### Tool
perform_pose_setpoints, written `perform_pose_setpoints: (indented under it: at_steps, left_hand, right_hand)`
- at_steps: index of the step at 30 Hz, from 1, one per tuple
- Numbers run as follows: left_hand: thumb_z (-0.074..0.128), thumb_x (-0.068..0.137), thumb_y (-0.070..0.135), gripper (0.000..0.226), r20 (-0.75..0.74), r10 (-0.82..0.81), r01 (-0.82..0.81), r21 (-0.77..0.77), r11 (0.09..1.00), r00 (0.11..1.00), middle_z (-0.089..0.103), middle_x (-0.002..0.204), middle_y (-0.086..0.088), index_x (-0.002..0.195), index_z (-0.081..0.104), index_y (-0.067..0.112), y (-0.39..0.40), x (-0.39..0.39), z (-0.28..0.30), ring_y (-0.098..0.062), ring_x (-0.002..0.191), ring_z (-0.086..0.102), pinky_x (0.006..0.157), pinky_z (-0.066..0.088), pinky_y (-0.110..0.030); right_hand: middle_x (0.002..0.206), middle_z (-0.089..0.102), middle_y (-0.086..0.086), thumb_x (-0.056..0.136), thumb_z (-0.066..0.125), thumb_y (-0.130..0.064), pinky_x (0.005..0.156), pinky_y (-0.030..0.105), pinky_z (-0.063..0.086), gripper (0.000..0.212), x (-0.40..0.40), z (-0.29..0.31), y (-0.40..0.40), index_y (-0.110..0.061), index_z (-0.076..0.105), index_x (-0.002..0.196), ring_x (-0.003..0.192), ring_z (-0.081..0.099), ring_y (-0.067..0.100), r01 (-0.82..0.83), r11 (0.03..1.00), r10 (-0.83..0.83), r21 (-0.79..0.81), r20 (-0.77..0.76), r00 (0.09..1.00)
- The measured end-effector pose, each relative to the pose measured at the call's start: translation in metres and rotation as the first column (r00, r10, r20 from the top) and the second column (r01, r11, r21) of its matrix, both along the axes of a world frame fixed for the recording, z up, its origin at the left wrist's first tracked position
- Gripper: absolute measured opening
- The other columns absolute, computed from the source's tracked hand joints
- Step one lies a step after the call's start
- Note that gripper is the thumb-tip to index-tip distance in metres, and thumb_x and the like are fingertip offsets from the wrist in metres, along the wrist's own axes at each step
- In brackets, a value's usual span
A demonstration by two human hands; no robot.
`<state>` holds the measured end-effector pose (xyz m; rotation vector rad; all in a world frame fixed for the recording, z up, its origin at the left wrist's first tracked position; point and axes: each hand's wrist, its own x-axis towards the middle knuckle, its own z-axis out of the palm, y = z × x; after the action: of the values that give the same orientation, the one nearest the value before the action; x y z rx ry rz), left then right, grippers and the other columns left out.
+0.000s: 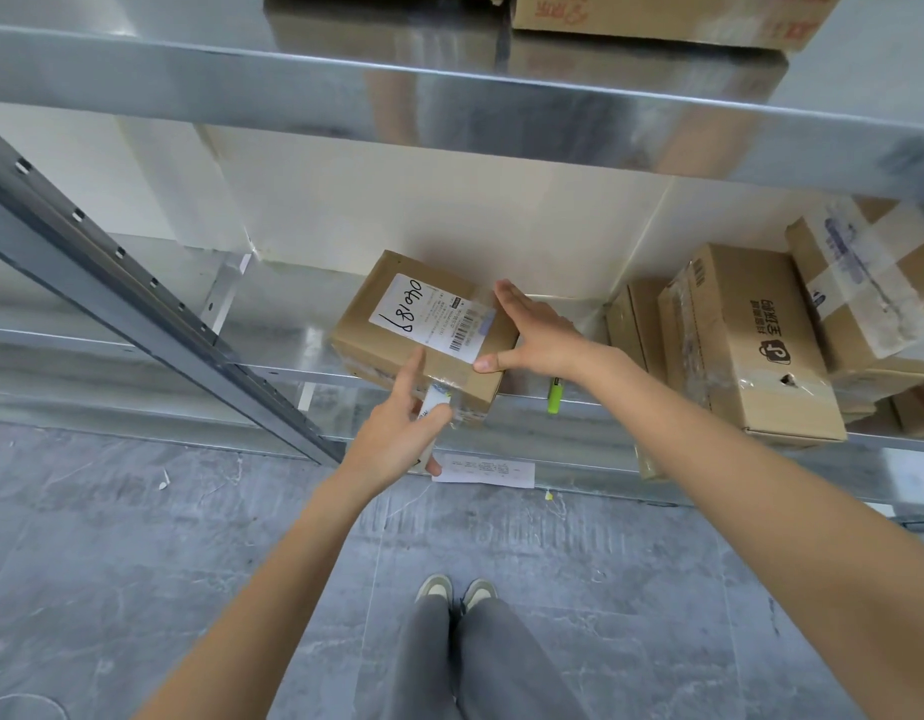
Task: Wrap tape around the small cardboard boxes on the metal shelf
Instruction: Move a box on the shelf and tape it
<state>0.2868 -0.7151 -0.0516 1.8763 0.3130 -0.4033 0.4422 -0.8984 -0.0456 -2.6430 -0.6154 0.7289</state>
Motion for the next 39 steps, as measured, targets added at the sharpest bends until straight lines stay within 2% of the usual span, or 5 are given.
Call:
perform_pose_setpoints:
  at_steps: [8, 20, 27, 32, 39]
  left_hand:
    - [0.071, 0.088, 0.03, 0.078, -0.055, 0.02, -0.036, -0.303, 0.952, 0.998, 0.068, 0.09, -0.016, 0.137, 0.025, 0.07, 0.018, -0.006, -0.006, -0.038, 0.07, 0.072, 0.054, 0.054, -0.025]
    - [0.07, 0.09, 0.025, 0.064, -0.021, 0.034, -0.038, -0.274, 0.961, 0.999, 0.057, 0.091, -0.013, 0.135, 0.04, 0.06, 0.024, 0.018, -0.004, -0.03, 0.067, 0.051, 0.063, 0.051, -0.029]
    - [0.067, 0.091, 0.026, 0.063, -0.013, 0.027, -0.03, -0.224, 0.974, 1.0, 0.053, 0.09, -0.012, 0.139, 0.04, 0.056, 0.028, 0.023, 0.0, -0.026, 0.066, 0.047, 0.061, 0.046, -0.027]
    - [0.069, 0.091, 0.027, 0.067, -0.051, 0.028, -0.042, -0.297, 0.954, 0.998, 0.059, 0.102, -0.039, 0.145, 0.035, 0.05, 0.027, 0.024, 0.007, -0.026, 0.051, 0.064, 0.052, 0.055, -0.028]
    - [0.068, 0.084, 0.055, 0.072, 0.115, 0.096, -0.069, -0.22, 0.973, 0.989, 0.073, 0.105, -0.006, 0.146, 0.034, 0.047, 0.023, 0.005, 0.004, -0.016, 0.083, 0.072, 0.082, 0.05, -0.02]
  right_hand:
    - [0.162, -0.01, -0.011, 0.102, 0.018, -0.051, 0.12, 0.043, -0.004, 0.062, 0.01, -0.005, 0.01, -0.027, -0.004, 0.154, 0.148, -0.009, 0.006, -0.043, 0.992, 0.032, 0.117, 0.096, 0.995]
    - [0.161, -0.012, -0.007, 0.098, 0.006, -0.054, 0.116, 0.048, -0.017, 0.067, -0.057, -0.016, 0.013, -0.022, -0.008, 0.155, 0.147, -0.015, 0.008, -0.372, 0.921, 0.39, -0.119, 0.314, 0.866]
    - [0.161, -0.012, -0.008, 0.102, 0.031, -0.046, 0.12, 0.046, -0.011, 0.07, -0.083, -0.022, 0.012, -0.021, -0.006, 0.155, 0.146, -0.018, 0.007, -0.445, 0.893, 0.44, -0.072, 0.354, 0.825]
    - [0.16, -0.023, -0.001, 0.074, 0.06, -0.072, 0.115, 0.061, -0.009, 0.114, -0.062, -0.02, 0.011, -0.031, -0.012, 0.153, 0.146, -0.022, 0.026, -0.22, 0.973, 0.23, -0.068, 0.34, 0.912]
    - [0.16, -0.012, 0.013, 0.057, 0.076, -0.07, 0.116, 0.052, 0.008, 0.131, -0.04, -0.011, 0.007, -0.028, -0.002, 0.154, 0.146, -0.011, 0.031, -0.003, 1.0, 0.001, 0.011, 0.22, 0.975]
